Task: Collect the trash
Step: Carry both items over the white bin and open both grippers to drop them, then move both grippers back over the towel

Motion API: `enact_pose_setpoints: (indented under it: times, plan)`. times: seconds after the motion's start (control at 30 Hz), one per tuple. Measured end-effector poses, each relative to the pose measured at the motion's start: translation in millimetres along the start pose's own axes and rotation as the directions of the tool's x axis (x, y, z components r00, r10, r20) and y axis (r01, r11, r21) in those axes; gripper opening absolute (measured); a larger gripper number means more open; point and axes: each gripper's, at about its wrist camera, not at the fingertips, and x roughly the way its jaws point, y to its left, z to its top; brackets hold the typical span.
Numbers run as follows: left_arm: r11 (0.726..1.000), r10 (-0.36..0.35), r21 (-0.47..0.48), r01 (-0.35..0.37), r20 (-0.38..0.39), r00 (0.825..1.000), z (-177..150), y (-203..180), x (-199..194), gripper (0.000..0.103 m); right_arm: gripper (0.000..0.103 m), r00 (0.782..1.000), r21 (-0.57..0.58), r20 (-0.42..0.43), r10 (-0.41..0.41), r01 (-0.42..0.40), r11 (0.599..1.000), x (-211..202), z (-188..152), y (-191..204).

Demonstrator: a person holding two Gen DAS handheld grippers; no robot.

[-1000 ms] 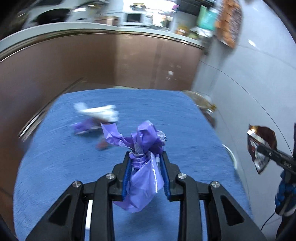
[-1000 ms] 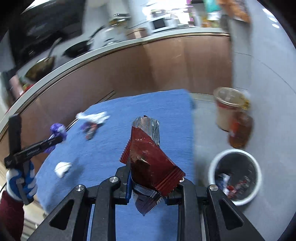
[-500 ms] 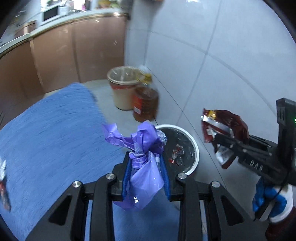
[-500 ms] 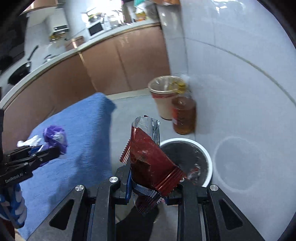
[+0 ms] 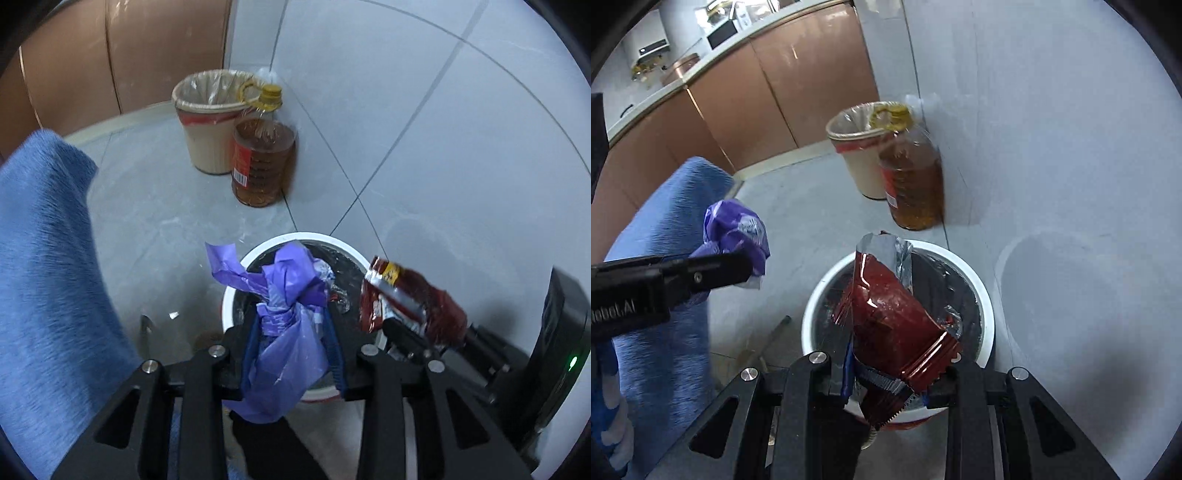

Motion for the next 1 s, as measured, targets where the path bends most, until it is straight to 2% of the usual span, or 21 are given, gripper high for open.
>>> enact_pose_setpoints:
  times: [0.07, 0.13, 0.2, 0.3, 0.37, 0.5, 0.7, 0.8, 1.0]
  plan:
    - [0.999, -0.02, -0.041, 0.02, -0.004, 1.0, 5, 3, 10, 0.036, 0.025, 1.0, 0.007, -0.007, -0.009, 0.009, 1.0, 9, 1, -4]
    - [0.996, -0.043, -0.08, 0.042, -0.01, 0.999, 9, 6, 17, 0.048, 0.026, 1.0, 0.012, -0.019, -0.012, 0.012, 1.0, 19, 2, -5]
    - [0.994, -0.057, -0.097, 0.056, -0.006, 0.998, 12, 8, 22, 0.053, 0.038, 0.999, 0.014, -0.025, -0.027, 0.027, 1.0, 23, 1, -8]
    - [0.991, -0.079, -0.11, 0.079, 0.005, 0.997, 13, 10, 21, 0.054, 0.046, 0.999, 0.019, -0.026, -0.039, 0.039, 0.999, 25, 0, -8]
    - [0.989, -0.09, -0.117, 0.092, 0.024, 0.996, 11, 12, 12, 0.054, 0.047, 0.999, 0.018, -0.025, -0.045, 0.046, 0.999, 22, -3, -8]
    - [0.988, -0.088, -0.117, 0.098, 0.085, 0.993, 4, 14, -19, 0.054, 0.047, 0.999, 0.032, -0.011, -0.041, 0.042, 0.999, 11, -6, -5]
    - [0.99, -0.054, -0.121, 0.074, 0.166, 0.985, -22, 27, -82, 0.054, 0.047, 0.998, 0.018, 0.063, -0.017, 0.016, 1.0, -29, -1, 15]
    - [0.989, -0.04, -0.132, 0.069, 0.205, 0.978, -41, 39, -115, 0.054, 0.047, 0.993, -0.003, 0.117, 0.005, -0.005, 1.0, -62, 0, 32]
    - [0.99, 0.026, -0.141, 0.014, 0.278, 0.96, -90, 68, -180, 0.054, 0.048, 0.974, -0.087, 0.211, 0.077, -0.06, 0.994, -126, 2, 72]
